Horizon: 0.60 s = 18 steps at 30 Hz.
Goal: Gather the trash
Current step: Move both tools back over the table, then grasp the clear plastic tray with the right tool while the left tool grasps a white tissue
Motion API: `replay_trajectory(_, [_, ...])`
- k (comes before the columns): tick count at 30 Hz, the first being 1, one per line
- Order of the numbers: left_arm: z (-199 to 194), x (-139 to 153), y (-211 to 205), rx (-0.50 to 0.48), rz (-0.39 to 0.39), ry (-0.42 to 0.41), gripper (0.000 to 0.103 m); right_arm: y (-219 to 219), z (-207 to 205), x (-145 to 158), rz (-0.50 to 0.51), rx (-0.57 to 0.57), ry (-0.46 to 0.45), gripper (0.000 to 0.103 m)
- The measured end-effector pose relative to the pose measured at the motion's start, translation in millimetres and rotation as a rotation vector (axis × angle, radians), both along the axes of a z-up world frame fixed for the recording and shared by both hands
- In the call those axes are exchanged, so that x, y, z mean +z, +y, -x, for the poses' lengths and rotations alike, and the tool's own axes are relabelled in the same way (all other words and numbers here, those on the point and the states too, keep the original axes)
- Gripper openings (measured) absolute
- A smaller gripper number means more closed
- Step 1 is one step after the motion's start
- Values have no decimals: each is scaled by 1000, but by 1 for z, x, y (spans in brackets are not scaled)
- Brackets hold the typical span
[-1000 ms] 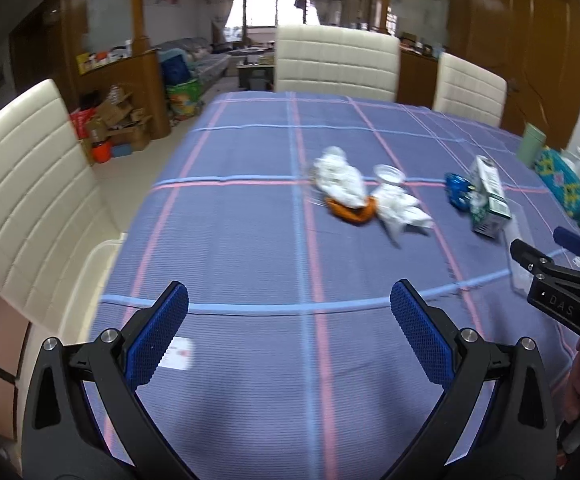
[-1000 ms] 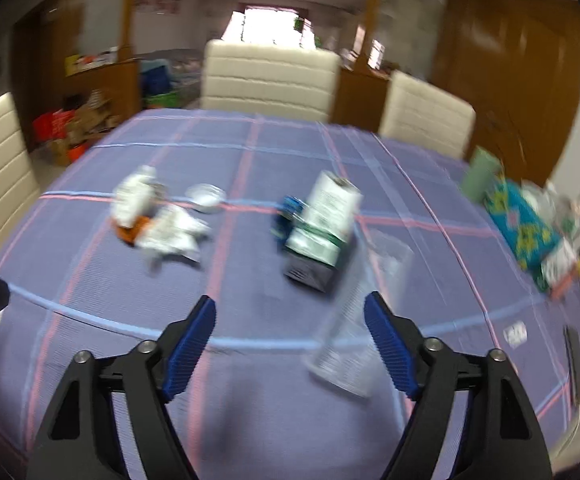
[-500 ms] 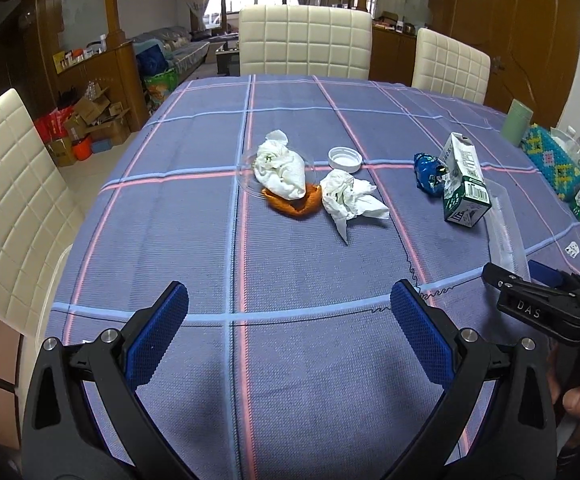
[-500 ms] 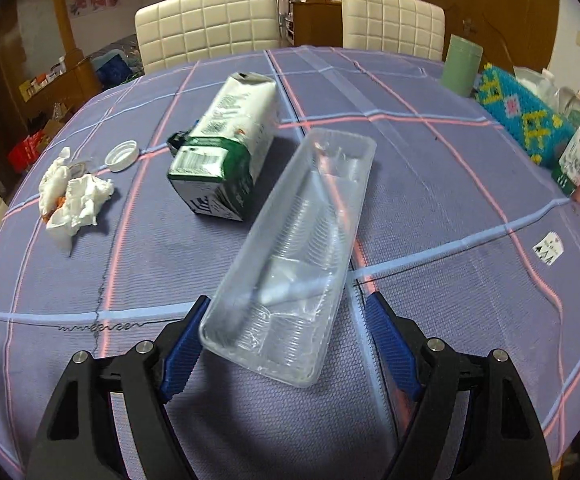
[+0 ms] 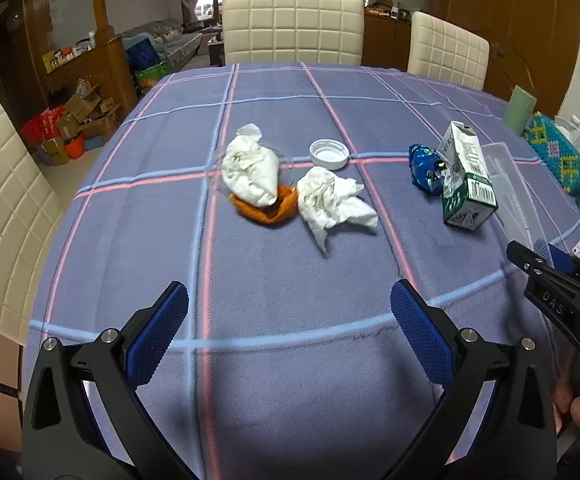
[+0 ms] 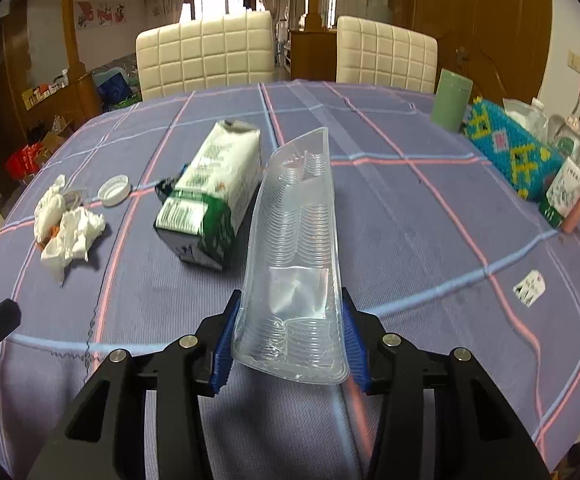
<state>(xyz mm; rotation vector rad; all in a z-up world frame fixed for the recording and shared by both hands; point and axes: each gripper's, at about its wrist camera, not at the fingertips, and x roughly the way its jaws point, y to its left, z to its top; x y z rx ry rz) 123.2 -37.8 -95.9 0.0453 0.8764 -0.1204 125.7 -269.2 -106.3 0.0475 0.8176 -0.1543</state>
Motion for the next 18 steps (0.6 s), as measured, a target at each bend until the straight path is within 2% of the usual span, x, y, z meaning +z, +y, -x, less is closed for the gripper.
replay_trajectory(3, [-7, 5, -7, 23, -20, -59, 99, -3, -5, 3, 0, 2, -5, 45])
replay_trajectory(5, [-16, 4, -11, 9, -5, -45, 87, -7, -10, 4, -6, 5, -4, 45])
replay_trajectory(7, [-30, 0, -17, -19, 31, 0, 82, -10, -13, 4, -12, 10, -4, 45])
replay_trajectory(9, [-41, -6, -23, -34, 42, 29, 82, -13, -16, 4, -13, 13, -7, 45])
replay_trajectory(15, [-72, -18, -41, -38, 8, 62, 81, -22, -22, 2, -36, 15, -9, 45])
replay_trajectory(18, [-83, -22, -44, -28, -2, 71, 78, -26, -25, 0, -52, 13, -4, 45])
